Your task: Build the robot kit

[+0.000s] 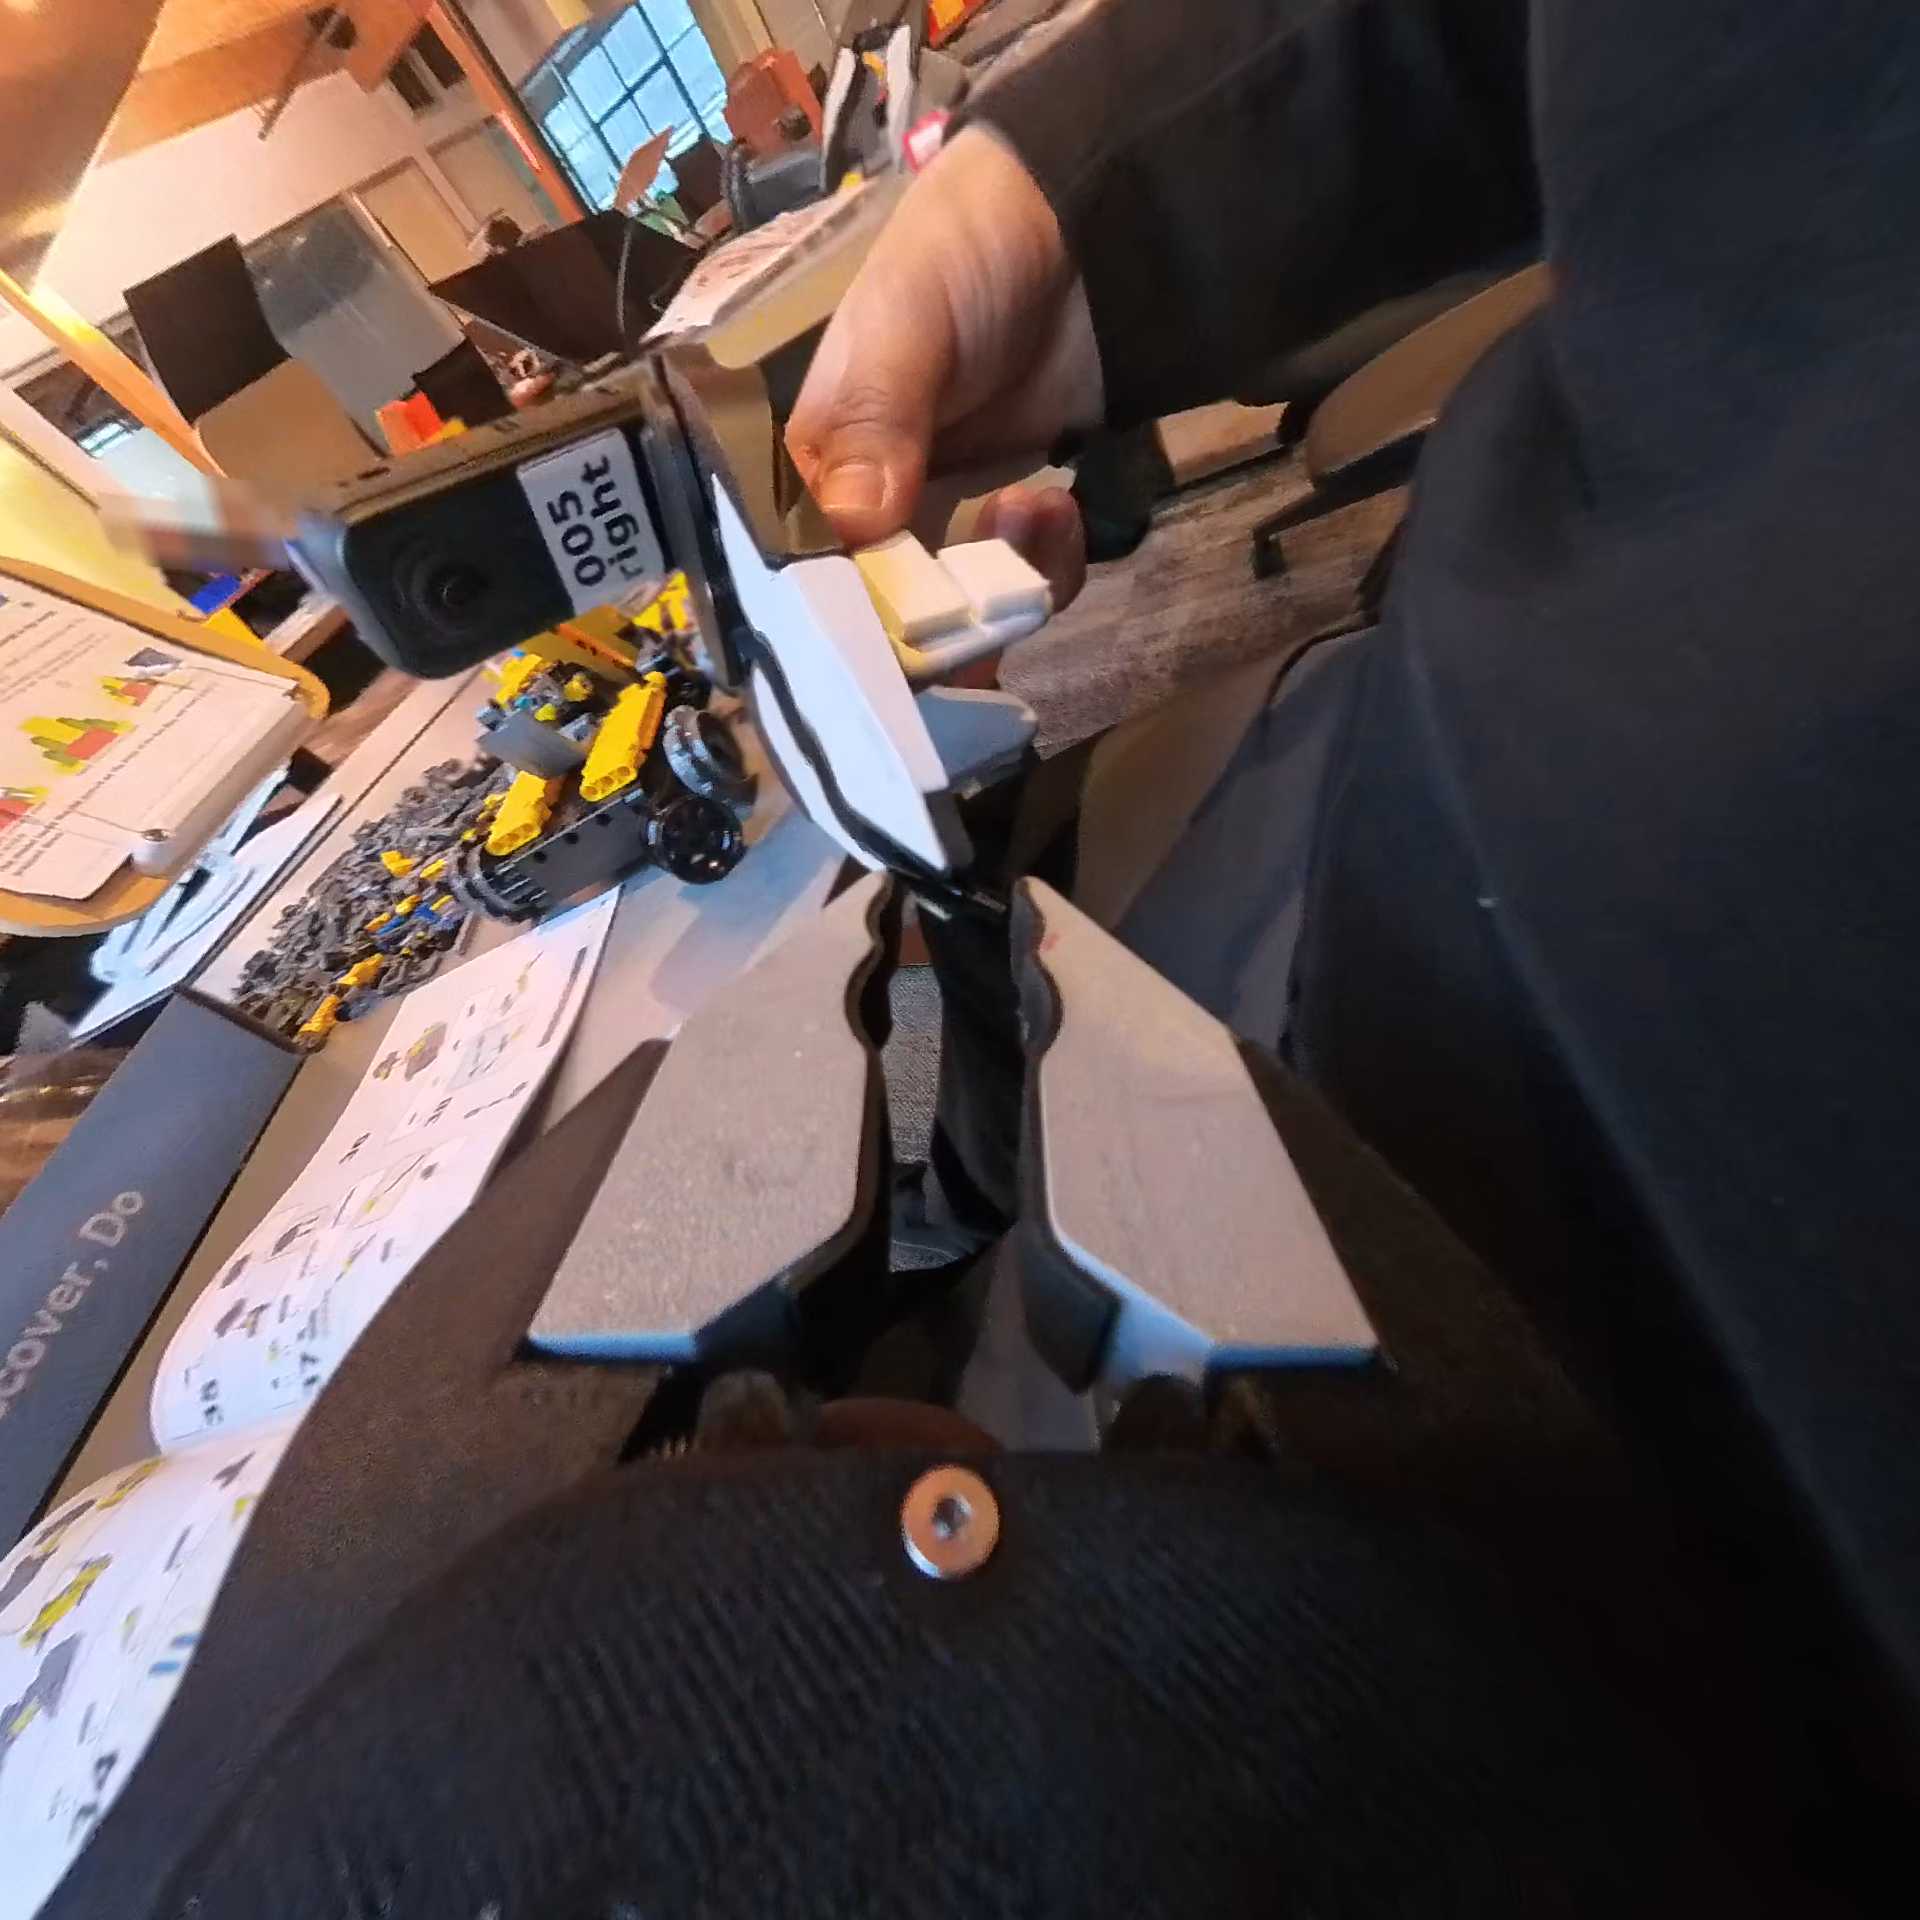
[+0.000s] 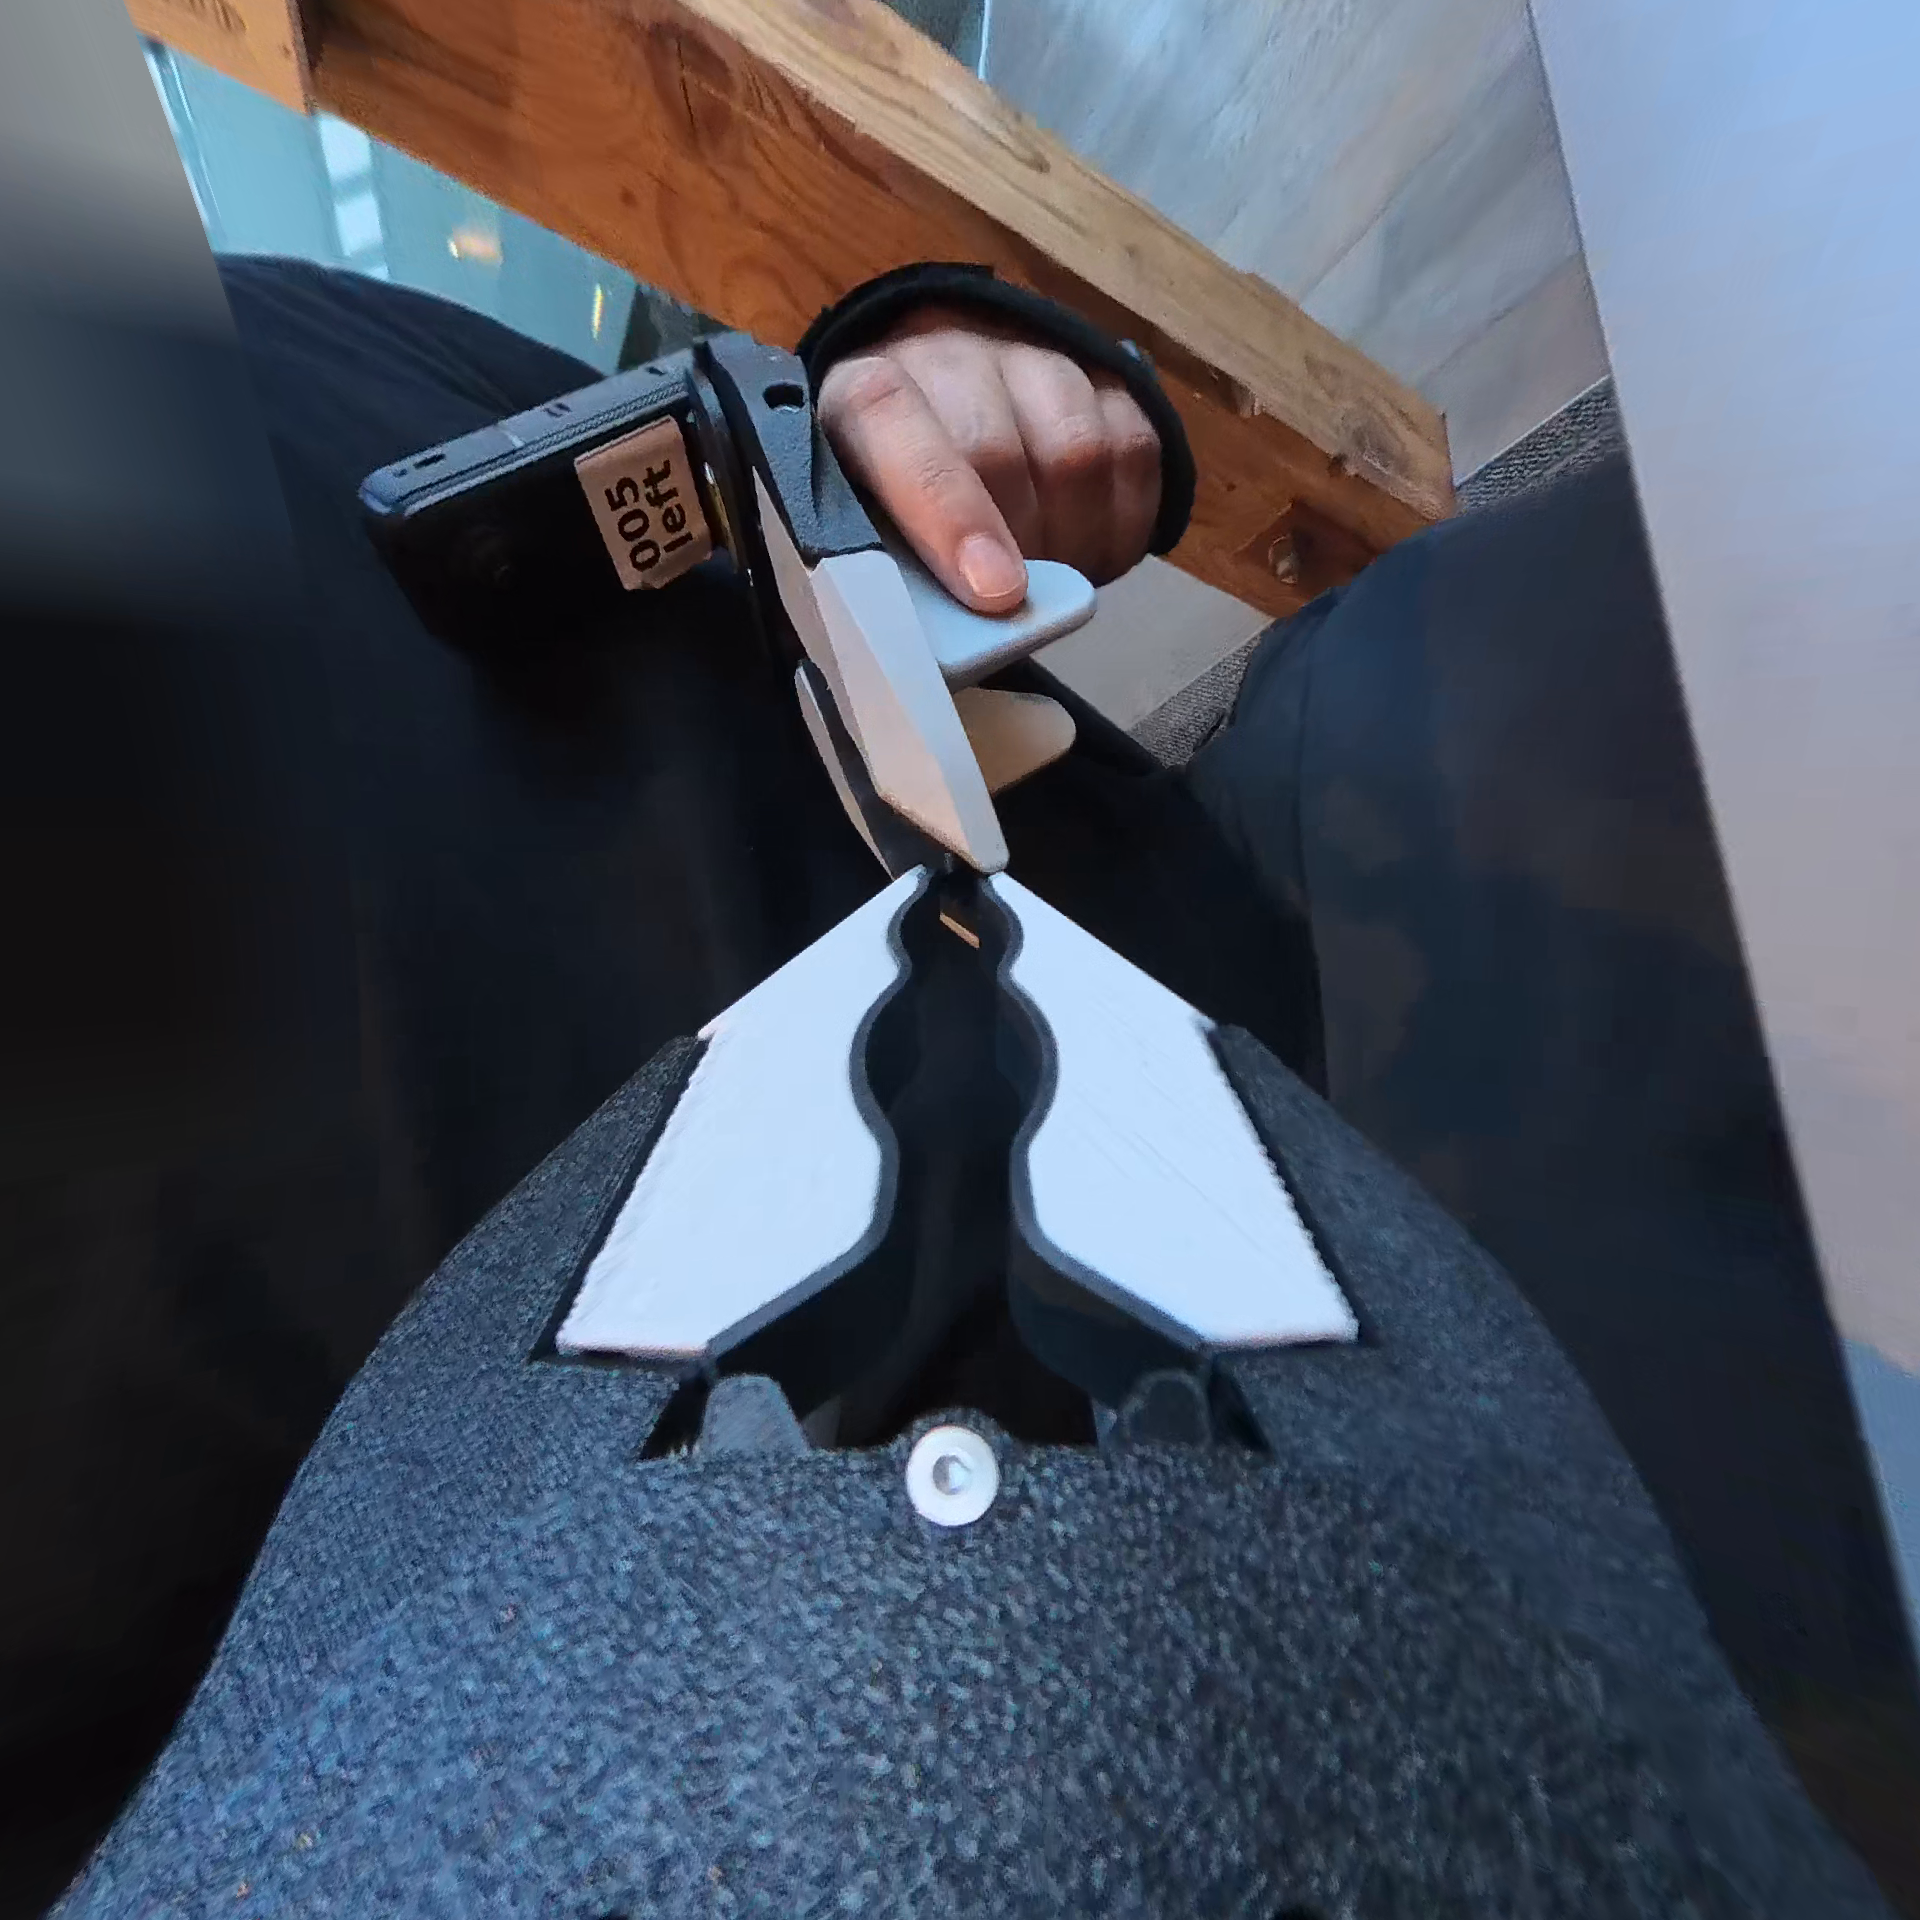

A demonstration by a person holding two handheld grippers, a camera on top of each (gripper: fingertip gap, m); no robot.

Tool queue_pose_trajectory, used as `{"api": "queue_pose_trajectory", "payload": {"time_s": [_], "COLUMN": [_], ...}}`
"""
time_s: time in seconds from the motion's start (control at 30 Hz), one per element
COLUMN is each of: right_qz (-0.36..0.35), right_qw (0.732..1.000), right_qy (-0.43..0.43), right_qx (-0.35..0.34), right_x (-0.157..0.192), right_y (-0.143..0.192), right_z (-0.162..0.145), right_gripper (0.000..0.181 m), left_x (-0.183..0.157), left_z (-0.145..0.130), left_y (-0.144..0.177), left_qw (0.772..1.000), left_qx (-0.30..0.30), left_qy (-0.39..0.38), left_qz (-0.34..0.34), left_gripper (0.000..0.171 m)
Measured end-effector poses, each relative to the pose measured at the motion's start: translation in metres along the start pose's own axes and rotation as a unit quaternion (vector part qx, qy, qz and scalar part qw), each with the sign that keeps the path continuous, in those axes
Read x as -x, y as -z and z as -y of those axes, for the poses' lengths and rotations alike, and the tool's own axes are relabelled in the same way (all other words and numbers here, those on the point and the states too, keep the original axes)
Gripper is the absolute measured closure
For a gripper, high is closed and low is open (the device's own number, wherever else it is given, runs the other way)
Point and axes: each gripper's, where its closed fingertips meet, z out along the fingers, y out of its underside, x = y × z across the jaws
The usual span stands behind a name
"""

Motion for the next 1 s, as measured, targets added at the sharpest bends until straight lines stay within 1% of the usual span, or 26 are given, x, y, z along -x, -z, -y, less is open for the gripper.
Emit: {"api": "queue_pose_trajectory", "payload": {"time_s": [0.17, 0.47, 0.67, 0.87, 1.0], "right_qz": [0.013, 0.015, 0.01, 0.006, 0.008], "right_qw": [0.999, 0.995, 0.996, 0.995, 0.995], "right_qy": [-0.034, -0.053, -0.047, -0.047, -0.05], "right_qx": [-0.036, -0.088, -0.082, -0.083, -0.083], "right_x": [0.0, 0.001, -0.001, -0.005, -0.006], "right_y": [-0.001, 0.002, 0.003, 0.005, 0.005], "right_z": [-0.015, -0.034, -0.034, -0.031, -0.031], "right_gripper": [0.175, 0.175, 0.175, 0.175, 0.174], "left_x": [-0.016, -0.032, -0.036, -0.028, -0.029], "left_z": [0.002, 0.008, 0.006, 0.003, 0.004], "left_y": [-0.006, -0.012, -0.013, -0.012, -0.012], "left_qw": [1.0, 0.998, 0.997, 0.994, 0.994], "left_qx": [0.005, -0.004, -0.002, -0.007, -0.01], "left_qy": [-0.01, 0.014, 0.027, 0.072, 0.072], "left_qz": [-0.028, -0.063, -0.078, -0.076, -0.078], "left_gripper": [0.153, 0.151, 0.152, 0.149, 0.15]}}
